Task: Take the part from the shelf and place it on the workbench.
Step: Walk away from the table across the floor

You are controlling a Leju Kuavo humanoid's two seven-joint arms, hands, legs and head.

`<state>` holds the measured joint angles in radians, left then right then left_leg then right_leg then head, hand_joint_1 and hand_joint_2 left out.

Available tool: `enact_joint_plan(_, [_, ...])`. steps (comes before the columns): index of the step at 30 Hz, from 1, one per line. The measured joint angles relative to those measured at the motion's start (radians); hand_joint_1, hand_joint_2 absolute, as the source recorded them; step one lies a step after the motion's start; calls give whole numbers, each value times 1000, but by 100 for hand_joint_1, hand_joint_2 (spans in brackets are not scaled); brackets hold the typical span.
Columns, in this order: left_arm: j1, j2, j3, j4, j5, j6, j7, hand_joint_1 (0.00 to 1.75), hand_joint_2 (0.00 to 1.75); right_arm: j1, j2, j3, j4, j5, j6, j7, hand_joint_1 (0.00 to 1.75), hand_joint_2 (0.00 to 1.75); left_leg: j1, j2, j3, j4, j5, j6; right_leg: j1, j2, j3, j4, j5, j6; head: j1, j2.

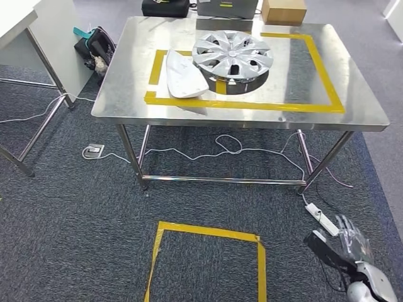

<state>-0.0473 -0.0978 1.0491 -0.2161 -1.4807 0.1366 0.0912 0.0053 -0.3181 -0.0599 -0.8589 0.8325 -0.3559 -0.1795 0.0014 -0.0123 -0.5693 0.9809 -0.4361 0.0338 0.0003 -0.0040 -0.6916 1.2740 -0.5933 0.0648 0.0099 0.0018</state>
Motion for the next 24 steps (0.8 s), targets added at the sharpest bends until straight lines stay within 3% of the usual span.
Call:
enact_joint_plan(1, [0,0,0,0,0,0,0,0,0,-1,10,-21,54,-4,-9,-9,0,0,0,0,-4,0,3,0,-1,0,1,10,2,1,0,0])
enact_joint_plan(2, [0,0,0,0,-1,0,0,0,0,-3,20,-44,116,-9,-20,-14,0,0,0,0,-7,0,7,-1,-2,0,24,-22,21,1,0,0])
enact_joint_plan(4, [0,0,-2,0,-2,1,1,0,0,-9,35,-93,233,-19,-43,-22,0,0,-1,-2,-10,1,12,-7,-5,0,114,-170,76,1,1,0])
enact_joint_plan(6, [-1,2,-3,0,-2,2,2,0,0,-15,47,-132,320,-23,-62,-30,0,0,-5,-3,-13,3,16,-16,-5,4,174,-275,103,-6,0,0])
enact_joint_plan(7, [-2,3,-4,0,-2,3,2,0,0,-18,53,-146,353,-24,-66,-33,0,0,-7,-3,-15,5,16,-13,-5,6,180,-290,103,-9,-1,0])
enact_joint_plan(10, [-5,4,-12,0,-2,5,2,0,0,-23,68,-175,431,-24,-67,-34,0,0,-9,-2,-21,4,24,19,-3,11,175,-291,114,-15,-2,0])
enact_joint_plan(11, [-5,3,-15,0,-2,6,2,0,0,-25,71,-185,454,-25,-65,-29,0,0,-8,-2,-22,2,31,20,-1,11,173,-291,117,-19,-2,0])
enact_joint_plan(15, [-7,2,-19,1,-3,13,2,0,0,-25,95,-228,539,-45,-35,6,0,0,-1,-1,-24,-11,42,-17,6,11,161,-290,122,-28,-1,0])
enact_joint_plan(17, [-7,2,-19,1,-3,15,1,0,0,-19,114,-245,569,-54,-17,17,0,0,1,-2,-24,-13,44,-29,8,10,156,-290,123,-32,-1,0])
enact_joint_plan(22, [-9,1,-20,1,-3,16,-2,0,0,-10,184,-289,622,-104,47,86,0,0,5,-1,-25,-14,45,-42,10,11,151,-289,124,-37,-1,0])
enact_joint_plan(24, [-10,1,-20,1,-3,16,-2,0,0,-9,218,-309,634,-112,50,124,0,0,3,-2,-27,-13,45,-38,7,10,154,-292,127,-34,-1,0])
